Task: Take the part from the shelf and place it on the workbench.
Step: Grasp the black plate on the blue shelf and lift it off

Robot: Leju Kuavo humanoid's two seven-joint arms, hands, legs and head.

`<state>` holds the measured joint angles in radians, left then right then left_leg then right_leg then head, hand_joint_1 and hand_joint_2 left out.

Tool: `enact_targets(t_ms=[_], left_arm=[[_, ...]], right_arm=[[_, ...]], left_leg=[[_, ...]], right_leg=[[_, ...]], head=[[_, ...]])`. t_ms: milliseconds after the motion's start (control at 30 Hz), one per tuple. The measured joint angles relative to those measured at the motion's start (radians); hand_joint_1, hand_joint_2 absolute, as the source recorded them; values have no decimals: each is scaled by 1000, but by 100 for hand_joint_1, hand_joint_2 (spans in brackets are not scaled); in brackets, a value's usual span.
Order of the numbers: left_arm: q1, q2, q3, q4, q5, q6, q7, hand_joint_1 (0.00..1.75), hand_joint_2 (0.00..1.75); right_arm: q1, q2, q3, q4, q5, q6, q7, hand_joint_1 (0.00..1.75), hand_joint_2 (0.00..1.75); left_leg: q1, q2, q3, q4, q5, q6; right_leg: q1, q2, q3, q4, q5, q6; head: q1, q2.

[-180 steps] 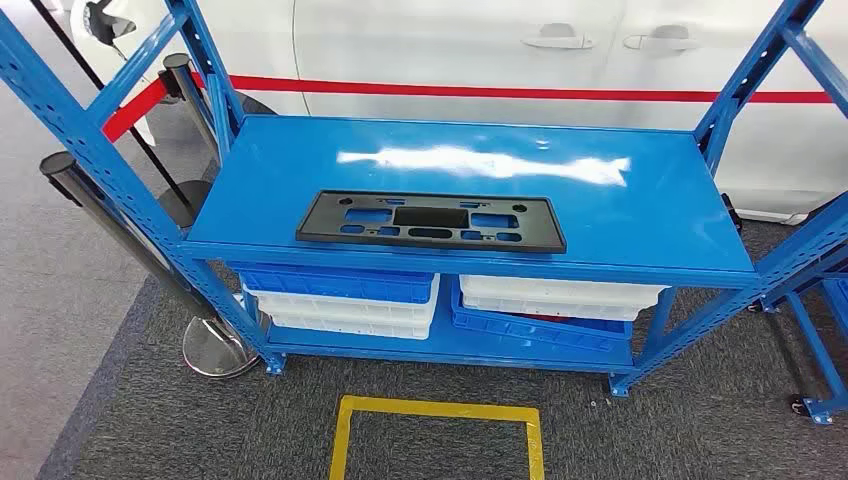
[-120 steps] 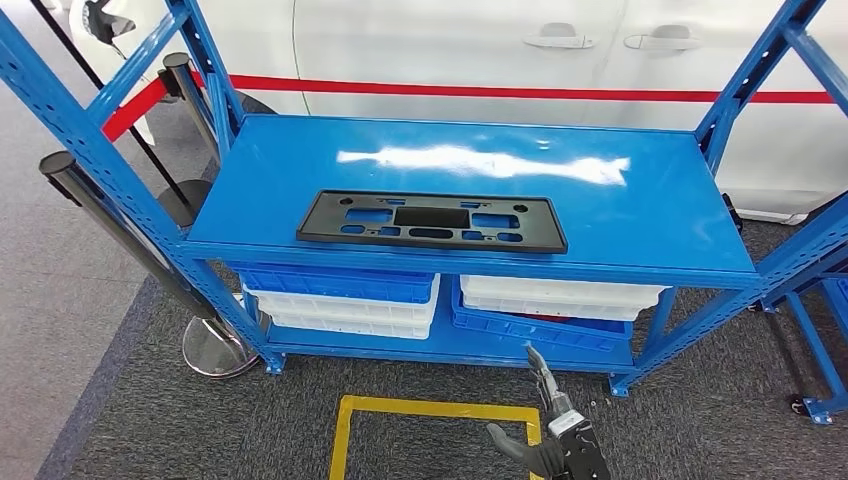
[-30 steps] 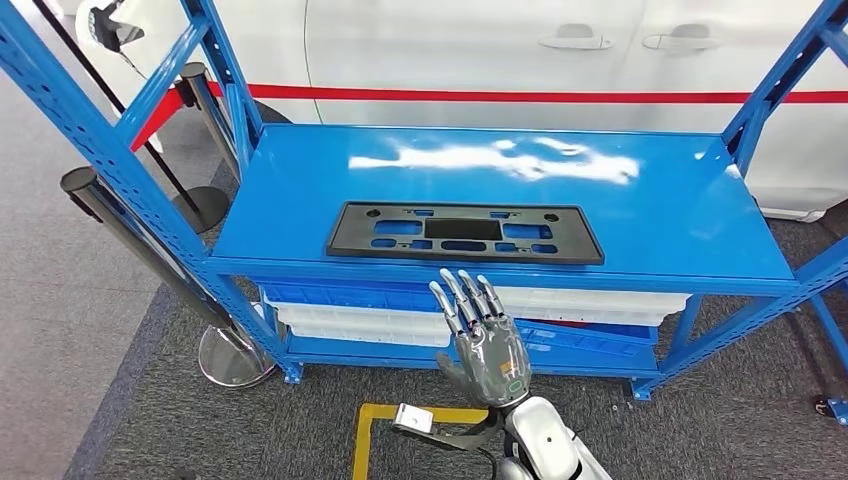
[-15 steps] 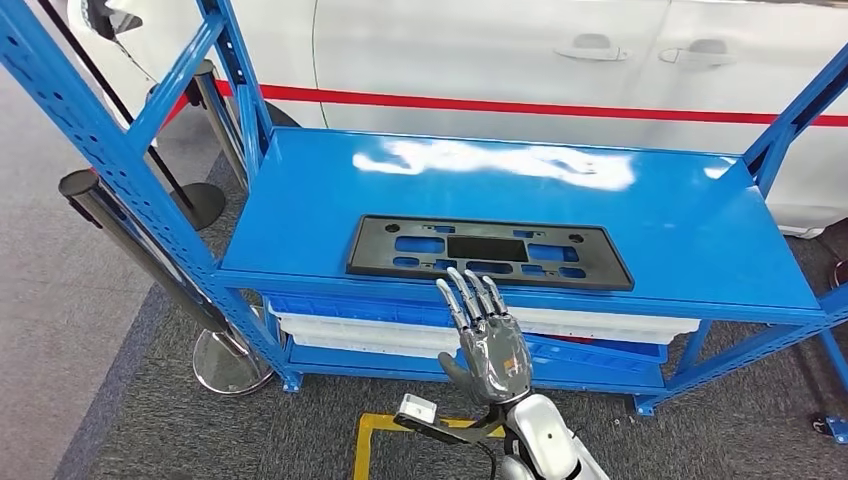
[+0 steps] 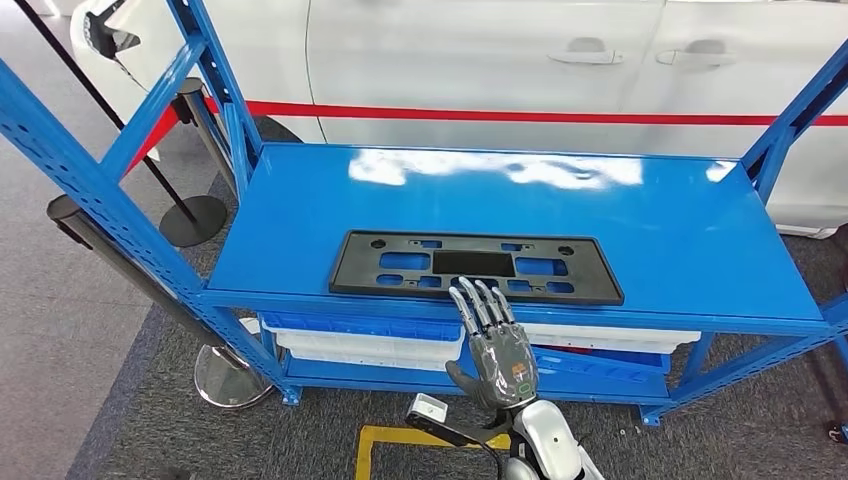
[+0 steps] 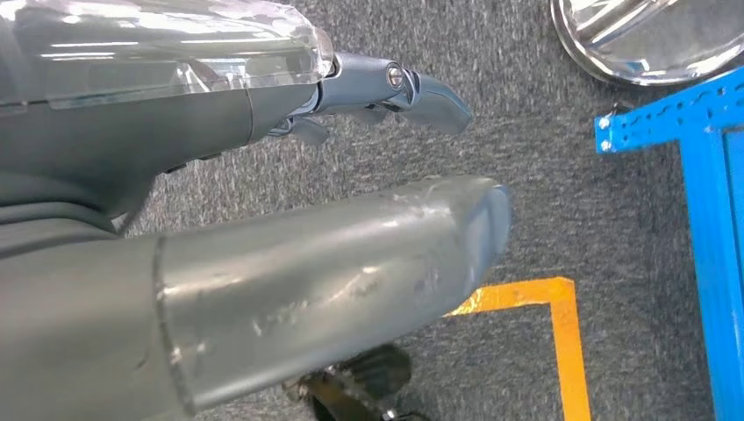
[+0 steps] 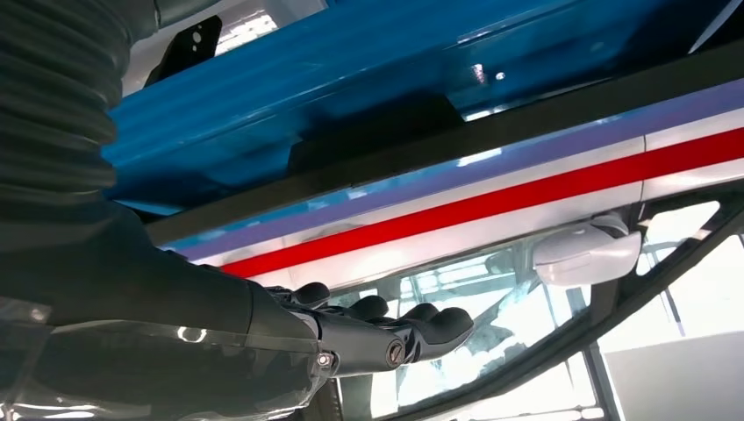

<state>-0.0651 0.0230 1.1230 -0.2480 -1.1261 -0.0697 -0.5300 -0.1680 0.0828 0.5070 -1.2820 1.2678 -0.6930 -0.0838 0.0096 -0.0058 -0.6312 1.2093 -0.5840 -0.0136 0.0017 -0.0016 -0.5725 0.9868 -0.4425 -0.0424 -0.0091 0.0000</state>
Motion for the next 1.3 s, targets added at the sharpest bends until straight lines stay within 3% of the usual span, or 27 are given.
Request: enact_targets(t_ms=[33, 67, 100, 167, 200, 267, 400, 433, 500, 533, 567, 600, 633, 667, 733, 833, 933, 1033, 1067, 1133, 1167, 1233, 1267, 1300], left_arm=[[-1, 2, 0, 0, -2, 0, 0, 0, 0], [-1, 3, 0, 0, -4, 0, 0, 0, 0], [-2, 3, 0, 0, -6, 0, 0, 0, 0], [-6, 4, 0, 0, -12, 0, 1, 0, 0], [-9, 4, 0, 0, -14, 0, 2, 0, 0], [-14, 4, 0, 0, -15, 0, 4, 0, 0], [-17, 3, 0, 0, -16, 0, 4, 0, 0], [-18, 3, 0, 0, -16, 0, 4, 0, 0], [-19, 3, 0, 0, -16, 0, 4, 0, 0], [-19, 3, 0, 0, -16, 0, 4, 0, 0], [-18, 3, 0, 0, -16, 0, 4, 0, 0], [-18, 3, 0, 0, -16, 0, 5, 0, 0], [-18, 3, 0, 0, -16, 0, 5, 0, 0], [-18, 3, 0, 0, -16, 0, 5, 0, 0], [-18, 1, 0, 0, -17, 0, 6, 0, 0], [-19, 0, 0, 0, -19, 0, 10, 0, 0], [-20, 0, 0, 0, -20, 0, 12, 0, 0], [-19, 2, 0, 0, -20, 0, 15, 0, 0], [-17, 2, 0, 0, -21, 0, 16, 0, 0], [-14, 2, 0, 0, -26, 1, 21, 0, 0], [-13, 3, 0, 0, -31, 4, 24, 0, 0], [-14, 3, 0, 0, -38, 16, 31, 0, 0], [-14, 3, 0, 0, -43, 23, 35, 0, 0], [-14, 3, 0, 1, -46, 27, 39, 0, 0]], right_arm=[[-1, 0, 0, 2, 2, 1, 1, 0, 175], [-2, 1, 0, 5, 6, 3, 3, 0, 175], [-4, 1, 0, 8, 9, 4, 5, 0, 175], [-13, 1, 0, 14, 13, 7, 7, 0, 175], [-20, 2, 0, 16, 13, 10, 8, 0, 175], [-33, 4, 0, 20, 15, 13, 10, 0, 175], [-45, 7, 0, 23, 17, 17, 12, 0, 175], [-48, 8, 0, 24, 17, 17, 12, 0, 175], [-53, 9, 1, 25, 17, 18, 13, 0, 175], [-53, 9, 1, 27, 17, 18, 13, 0, 175], [-53, 9, 1, 29, 17, 19, 13, 0, 175], [-53, 9, 1, 31, 17, 19, 13, 0, 175], [-54, 9, 1, 32, 17, 19, 14, 0, 175], [-56, 9, 1, 33, 17, 20, 16, 0, 175], [-64, 9, 2, 34, 17, 20, 19, 0, 175], [-74, 11, 2, 35, 16, 21, 21, 0, 175], [-82, 18, 3, 34, 16, 22, 23, 0, 175], [-88, 22, 4, 37, 16, 25, 24, 0, 175], [-88, 22, 4, 39, 16, 29, 26, 0, 175], [-90, 22, 5, 43, 17, 39, 34, 0, 175], [-93, 22, 5, 46, 20, 44, 39, 0, 175], [-102, 22, 4, 53, 29, 49, 49, 0, 175], [-107, 21, 4, 57, 34, 52, 54, 0, 175], [-112, 21, 4, 61, 41, 54, 58, 10, 175]], left_leg=[[3, 0, -33, 54, -14, -5], [6, 0, -53, 79, -9, -9], [9, 1, -54, 65, 17, -13], [15, 3, -9, -50, 92, -20], [15, 3, 16, -107, 115, -20], [13, 2, 37, -159, 124, -9], [13, -1, 40, -165, 122, 23], [14, -1, 43, -168, 122, 29], [12, 0, 44, -169, 119, 37], [11, 0, 45, -168, 117, 39], [9, -1, 47, -168, 115, 40], [8, -2, 51, -168, 112, 41], [5, -3, 56, -168, 109, 41], [3, -5, 64, -169, 104, 40], [0, -6, 74, -171, 96, 35], [2, -5, 81, -180, 92, 19], [1, -2, 76, -148, 69, 6], [4, 0, -20, 28, 2, -7], [5, 0, -51, 72, -3, -11], [8, 0, -66, 58, 41, -17], [11, 1, -46, -3, 87, -19], [11, 2, 2, -120, 141, -17], [10, 2, 17, -157, 152, -12], [8, 1, 21, -164, 147, -5]], right_leg=[[0, 0, 1, 2, -4, 0], [-1, 0, 3, 4, -8, 2], [-3, 1, 6, 8, -13, 4], [-7, 1, 13, 20, -27, 13], [-7, 2, 14, 28, -34, 19], [-3, 4, 11, 38, -42, 29], [-5, 4, 3, 58, -60, 43], [-6, 3, -15, 96, -80, 48], [-8, 2, -83, 224, -136, 54], [-8, 2, -122, 286, -154, 54], [-8, 2, -148, 322, -155, 53], [-7, 3, -156, 320, -135, 50], [-5, 3, -143, 279, -97, 43], [-1, 3, -116, 210, -52, 33], [7, 3, -62, 91, -1, 14], [12, 4, -39, 40, -2, 4], [1, 2, -8, 6, 1, 3], [-2, 0, 14, -5, -6, -1], [-2, 0, 18, -3, -12, -1], [-3, 1, 25, 4, -23, 2], [-4, 2, 31, 10, -31, 5], [-4, 3, 36, 23, -47, 13], [-3, 3, 36, 29, -54, 19], [-1, 4, 34, 31, -57, 23]], head=[[0, 0], [0, 0], [0, 0], [0, 0], [-2, 0], [-2, 0], [2, 0], [4, 0], [7, 0], [7, 0], [7, 0], [7, 0], [7, 0], [7, 0], [5, 0], [5, 0], [2, 0], [-3, 0], [-3, 0], [-4, 0], [-4, 0], [-5, 0], [-5, 0], [-5, 0]])
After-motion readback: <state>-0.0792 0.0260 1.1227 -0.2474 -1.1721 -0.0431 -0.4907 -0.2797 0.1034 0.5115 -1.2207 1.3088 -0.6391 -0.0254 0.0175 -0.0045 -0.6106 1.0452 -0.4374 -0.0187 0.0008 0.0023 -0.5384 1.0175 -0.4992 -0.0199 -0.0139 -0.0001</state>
